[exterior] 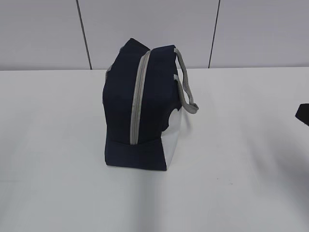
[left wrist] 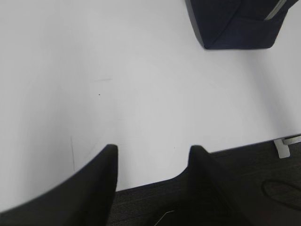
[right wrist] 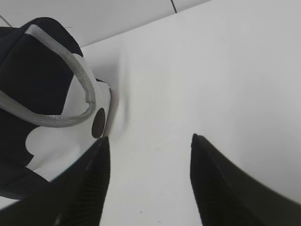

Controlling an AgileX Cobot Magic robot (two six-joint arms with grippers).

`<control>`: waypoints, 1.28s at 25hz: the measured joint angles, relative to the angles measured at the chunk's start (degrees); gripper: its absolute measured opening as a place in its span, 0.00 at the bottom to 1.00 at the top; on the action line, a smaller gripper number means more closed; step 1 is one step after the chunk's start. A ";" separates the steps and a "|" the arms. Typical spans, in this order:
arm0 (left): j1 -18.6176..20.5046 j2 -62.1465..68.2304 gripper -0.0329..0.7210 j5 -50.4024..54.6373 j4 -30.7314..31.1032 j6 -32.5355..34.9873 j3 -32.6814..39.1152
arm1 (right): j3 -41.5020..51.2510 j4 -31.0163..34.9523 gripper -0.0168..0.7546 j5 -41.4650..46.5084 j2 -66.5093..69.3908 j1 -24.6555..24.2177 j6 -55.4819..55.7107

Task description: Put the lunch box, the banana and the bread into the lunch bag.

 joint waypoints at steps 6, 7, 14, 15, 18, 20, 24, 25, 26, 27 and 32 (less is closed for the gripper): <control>0.00 0.00 0.46 0.00 0.00 0.00 0.00 | 0.00 33.74 0.55 1.29 -2.45 0.16 -39.07; 0.00 0.00 0.45 0.00 -0.05 0.00 0.00 | 0.00 39.10 0.55 3.74 -3.46 0.40 -43.97; 0.00 0.00 0.38 0.00 -0.05 0.00 0.00 | -3.64 70.38 0.55 22.36 -9.83 5.53 -83.04; 0.00 0.00 0.37 0.00 -0.05 0.00 0.00 | -4.49 72.73 0.55 25.00 -10.70 6.10 -86.94; 0.00 0.00 0.36 0.00 -0.05 0.00 0.00 | -7.91 75.81 0.55 35.06 -14.01 6.56 -93.89; 0.00 0.00 0.36 0.00 -0.05 0.00 0.00 | -10.20 76.61 0.55 42.74 -16.68 6.56 -96.22; 0.00 0.00 0.36 0.00 -0.05 0.00 0.00 | -12.73 80.45 0.55 54.58 -23.30 6.56 -102.88; 0.00 0.00 0.36 0.00 -0.05 0.00 0.00 | -12.95 82.13 0.55 56.68 -24.87 6.56 -105.16; 0.00 0.00 0.36 0.00 -0.05 0.00 0.00 | -13.10 83.90 0.55 59.18 -26.76 6.56 -107.28; 0.00 0.00 0.36 0.00 -0.05 0.00 0.00 | -13.15 85.19 0.55 61.72 -28.58 6.56 -108.91; 0.00 0.00 0.36 0.00 -0.05 0.00 0.00 | -13.15 87.99 0.55 69.52 -37.02 6.56 -111.32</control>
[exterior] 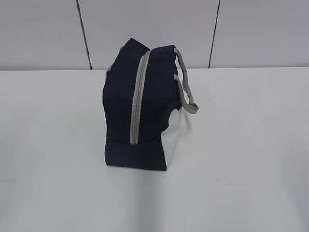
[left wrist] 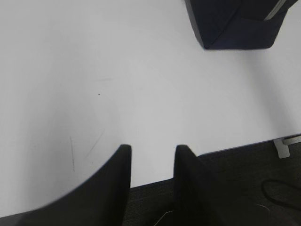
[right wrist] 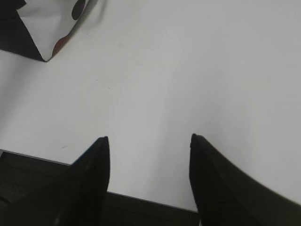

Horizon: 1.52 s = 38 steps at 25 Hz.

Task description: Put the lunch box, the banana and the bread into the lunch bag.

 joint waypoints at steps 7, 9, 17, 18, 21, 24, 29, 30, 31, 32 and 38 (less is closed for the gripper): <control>0.00 0.00 0.36 0.00 0.00 0.00 0.00 | 4.99 0.09 0.55 0.29 -9.85 0.00 -0.25; 0.00 0.00 0.36 0.00 0.00 0.00 0.00 | 4.99 0.09 0.55 0.29 -11.34 0.00 -0.25; 0.00 0.00 0.36 0.00 0.00 0.00 0.00 | 4.99 0.09 0.55 0.21 -11.63 0.00 -0.25; 0.00 0.00 0.36 0.00 0.00 0.00 0.00 | 4.99 0.09 0.55 0.21 -11.63 0.00 -0.25; 0.00 0.00 0.36 0.00 0.00 0.00 0.00 | 4.99 0.09 0.55 0.21 -11.63 0.00 -0.36; 0.00 0.00 0.36 0.00 0.00 0.00 0.00 | 4.99 0.09 0.55 0.21 -11.63 0.00 -0.36; 0.00 -0.06 0.35 0.00 0.00 0.00 0.00 | 4.99 0.09 0.55 0.21 -11.63 0.00 -0.36; 0.00 -0.32 0.35 0.00 0.00 0.00 0.00 | 4.99 0.09 0.55 0.21 -11.73 0.00 -0.36; 0.00 -0.95 0.35 0.00 0.00 0.00 0.00 | 4.99 0.09 0.55 0.21 -11.84 0.00 -0.36; 0.22 -1.87 0.35 0.00 0.00 0.00 0.00 | 4.99 0.09 0.55 0.21 -11.96 -0.53 -0.36; 3.44 -9.49 0.35 0.05 0.00 0.00 0.00 | 4.99 0.09 0.55 0.21 -12.18 -7.86 -0.36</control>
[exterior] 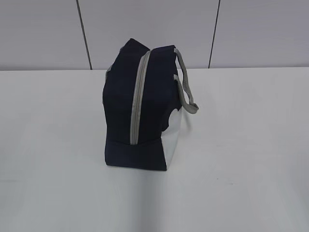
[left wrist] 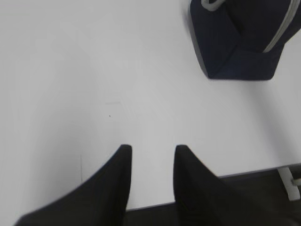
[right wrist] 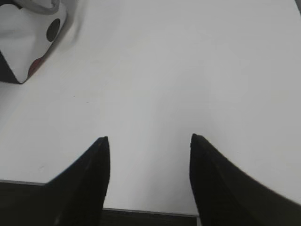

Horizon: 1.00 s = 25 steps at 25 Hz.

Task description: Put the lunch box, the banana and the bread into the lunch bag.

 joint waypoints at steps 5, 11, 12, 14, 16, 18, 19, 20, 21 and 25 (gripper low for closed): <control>0.97 -7.26 0.35 0.41 0.00 0.00 0.00 | 0.00 0.00 0.55 0.00 -1.02 -2.75 0.00; 1.03 -8.11 0.35 1.09 -0.01 0.00 0.00 | 0.00 -0.11 0.55 0.00 -1.10 -3.34 0.00; 1.03 -8.11 0.35 1.09 -0.01 0.00 0.00 | 0.00 -0.11 0.55 0.00 -1.10 -3.34 0.00; 1.03 -8.11 0.35 1.09 -0.01 0.00 0.00 | 0.00 -0.11 0.55 0.00 -1.10 -3.34 0.00; 1.03 -8.11 0.35 1.09 -0.01 0.00 0.00 | 0.00 -0.11 0.55 0.00 -1.10 -3.34 0.00; 1.03 -8.11 0.35 1.09 -0.01 0.00 0.00 | 0.00 -0.11 0.55 0.00 -1.16 -3.34 0.00; 1.03 -8.11 0.35 1.09 -0.01 0.00 0.00 | 0.00 -0.11 0.55 0.00 -1.16 -3.34 -0.11; 1.03 -8.11 0.35 1.09 -0.01 0.00 0.00 | 0.00 -0.11 0.55 0.00 -1.16 -3.34 -0.11; 1.03 -8.11 0.35 1.09 -0.01 0.00 0.00 | 0.00 -0.11 0.55 0.00 -1.16 -3.34 -0.11; 1.03 -8.11 0.35 1.09 -0.01 0.00 0.00 | 0.00 -0.11 0.55 0.00 -1.16 -3.34 -0.11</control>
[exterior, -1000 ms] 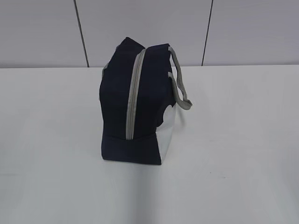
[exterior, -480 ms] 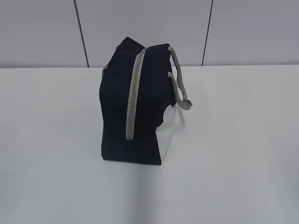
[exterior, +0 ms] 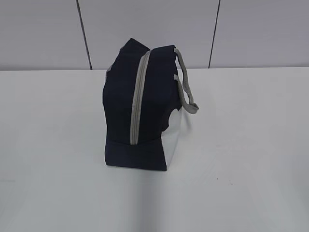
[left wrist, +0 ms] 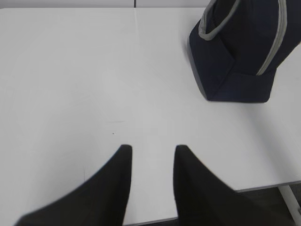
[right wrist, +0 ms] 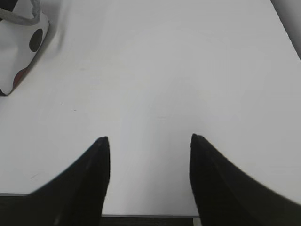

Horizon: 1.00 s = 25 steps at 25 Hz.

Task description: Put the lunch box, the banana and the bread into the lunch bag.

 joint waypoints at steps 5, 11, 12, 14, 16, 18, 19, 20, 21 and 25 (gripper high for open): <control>0.00 0.00 0.35 -2.53 0.18 0.00 0.72 | 0.00 0.00 0.55 0.00 0.00 0.00 0.00; 0.00 0.00 0.35 -5.66 0.20 0.00 6.85 | 0.00 0.00 0.55 0.00 0.00 0.00 0.00; 0.00 0.00 0.35 -6.05 0.15 0.00 7.13 | 0.00 0.00 0.55 0.00 0.00 0.00 0.00; 0.00 0.00 0.35 -6.62 0.15 -0.30 7.25 | 0.00 0.00 0.55 0.00 0.00 0.00 0.12; 0.00 0.00 0.35 -6.82 0.11 -0.30 7.25 | 0.00 0.00 0.55 0.00 0.00 0.00 0.12; 0.00 0.00 0.35 -6.82 0.11 -0.30 7.25 | 0.00 0.00 0.55 0.00 0.00 0.00 0.22; 0.00 0.00 0.35 -6.82 0.11 -0.30 7.25 | 0.00 0.00 0.55 0.00 0.00 0.00 0.22; 0.00 0.00 0.35 -6.82 0.11 -0.30 7.25 | 0.00 0.00 0.55 0.00 0.00 0.00 0.22; 0.00 0.00 0.35 -6.82 0.11 -0.30 7.25 | 0.00 0.00 0.55 0.00 0.00 0.00 0.22; 0.00 0.00 0.35 -6.88 0.11 -0.35 7.25 | 0.00 0.00 0.55 0.00 0.00 0.00 0.22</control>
